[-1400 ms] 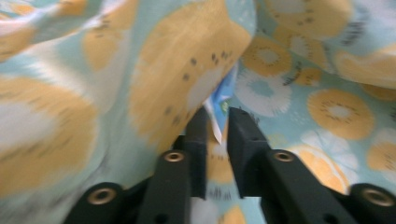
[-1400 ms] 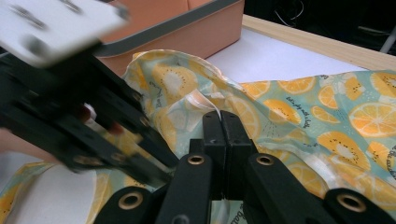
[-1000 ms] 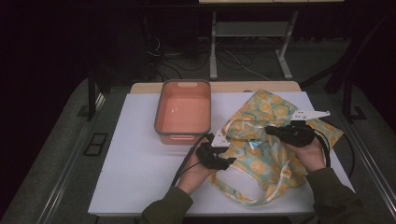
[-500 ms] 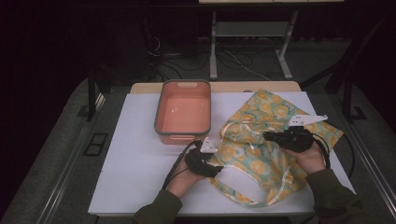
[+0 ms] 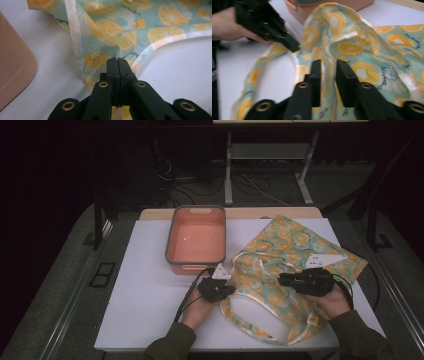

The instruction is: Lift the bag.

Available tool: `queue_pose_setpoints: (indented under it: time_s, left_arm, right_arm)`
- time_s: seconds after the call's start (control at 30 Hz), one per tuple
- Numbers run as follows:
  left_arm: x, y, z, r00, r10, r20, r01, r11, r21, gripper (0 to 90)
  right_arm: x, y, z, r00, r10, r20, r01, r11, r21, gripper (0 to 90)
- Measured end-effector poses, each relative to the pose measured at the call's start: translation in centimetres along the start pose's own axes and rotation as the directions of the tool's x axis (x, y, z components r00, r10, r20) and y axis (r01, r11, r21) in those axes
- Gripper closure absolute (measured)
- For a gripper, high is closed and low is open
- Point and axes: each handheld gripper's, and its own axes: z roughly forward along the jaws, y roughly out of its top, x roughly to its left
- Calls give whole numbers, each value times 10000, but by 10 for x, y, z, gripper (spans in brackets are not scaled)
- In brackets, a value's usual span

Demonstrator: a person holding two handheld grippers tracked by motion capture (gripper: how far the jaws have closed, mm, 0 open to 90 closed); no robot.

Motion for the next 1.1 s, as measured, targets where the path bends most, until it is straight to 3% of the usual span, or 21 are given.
queue_pose_setpoints:
  time_s: [0.13, 0.23, 0.4, 0.47, 0.57, 0.63, 0.73, 0.83, 0.93, 1.07, 1.1]
  left_arm:
    - [-1, 4, -6, 9996, -206, 217, 215, 9988, -450, 893]
    - [-3, 9, -12, 9992, -242, 323, 269, 9960, -857, 894]
    - [-3, 11, -17, 9977, -455, 504, 515, 9908, -1248, 894]
    - [-2, 10, -18, 9971, -518, 557, 586, 9899, -1291, 894]
    - [-1, 10, -19, 9967, -568, 574, 642, 9887, -1355, 894]
    - [-1, 10, -19, 9964, -606, 601, 683, 9882, -1374, 894]
    - [-1, 10, -19, 9962, -634, 602, 714, 9874, -1410, 894]
    - [-1, 11, -19, 9959, -661, 618, 747, 9859, -1498, 894]
    - [0, 12, -21, 9958, -691, 602, 782, 9833, -1646, 894]
    - [1, 16, -30, 9967, -635, 497, 719, 9789, -1911, 895]
    - [0, 18, -34, 9965, -652, 529, 749, 9748, -2100, 895]
  right_arm:
    - [18, -5, -9, 9996, -157, -246, 156, 9999, -15, 633]
    - [32, -16, -4, 9980, -420, -478, 451, 9969, 647, 583]
    - [37, -35, 16, 9976, -566, -407, 634, 9789, 1940, 517]
    - [37, -39, 23, 9981, -441, -435, 527, 9738, 2211, 465]
    - [38, -44, 32, 9971, -634, -429, 726, 9607, 2680, 461]
    - [37, -47, 35, 9962, -839, -230, 870, 9553, 2825, 576]
    - [31, -48, 34, 9965, -836, 29, 797, 9592, 2712, 757]
    - [27, -48, 33, 9959, -885, 192, 803, 9612, 2639, 871]
    - [26, -47, 32, 9946, -983, 325, 870, 9640, 2512, 892]
    - [22, -41, 26, 9948, -875, 527, 762, 9790, 1890, 895]
    - [21, -38, 24, 9947, -848, 574, 741, 9830, 1680, 895]
